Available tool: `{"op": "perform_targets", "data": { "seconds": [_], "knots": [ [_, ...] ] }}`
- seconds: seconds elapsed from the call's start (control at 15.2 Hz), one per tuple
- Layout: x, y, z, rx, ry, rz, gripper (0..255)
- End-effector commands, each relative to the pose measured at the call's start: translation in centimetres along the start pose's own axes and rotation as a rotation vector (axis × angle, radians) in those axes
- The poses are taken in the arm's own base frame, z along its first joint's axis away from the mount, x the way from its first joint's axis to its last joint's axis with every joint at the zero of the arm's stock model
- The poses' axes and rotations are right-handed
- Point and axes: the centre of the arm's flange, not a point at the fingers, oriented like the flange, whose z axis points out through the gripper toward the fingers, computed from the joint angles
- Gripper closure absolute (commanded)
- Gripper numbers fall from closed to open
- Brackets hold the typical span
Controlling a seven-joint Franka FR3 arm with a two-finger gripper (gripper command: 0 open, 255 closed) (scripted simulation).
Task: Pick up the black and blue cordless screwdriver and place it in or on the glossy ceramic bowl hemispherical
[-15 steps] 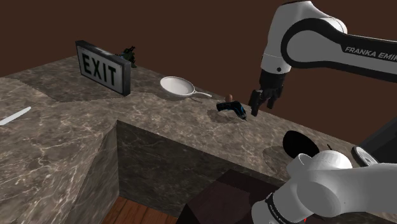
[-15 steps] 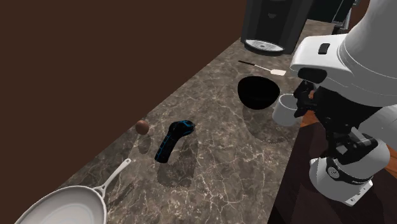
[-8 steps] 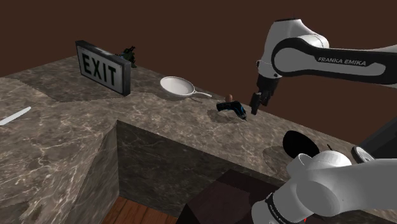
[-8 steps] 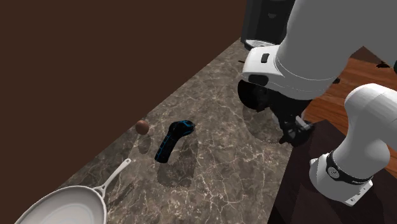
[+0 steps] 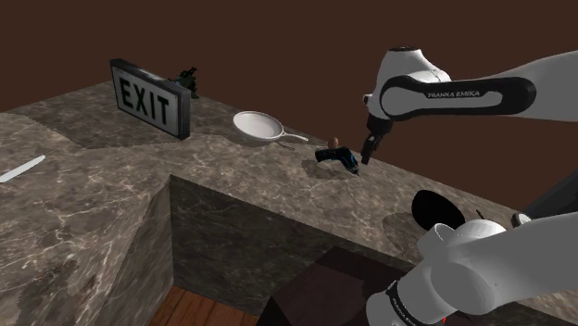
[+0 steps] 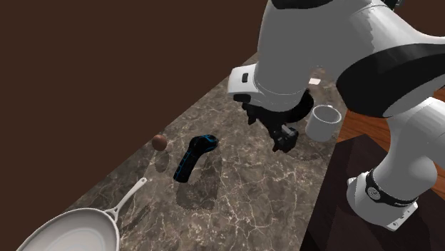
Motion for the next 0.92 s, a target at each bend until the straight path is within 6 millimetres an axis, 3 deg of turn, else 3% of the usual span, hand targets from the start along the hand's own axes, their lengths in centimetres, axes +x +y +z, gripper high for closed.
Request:
{"op": "perform_targets", "data": {
  "seconds": [0.0, 0.86],
  "knots": [
    [0.9, 1.9, 1.6, -0.01, 0.011, -0.055, 0],
    [10.5, 11.9, 9.7, -0.065, 0.077, -0.387, 0]
  ]
}}
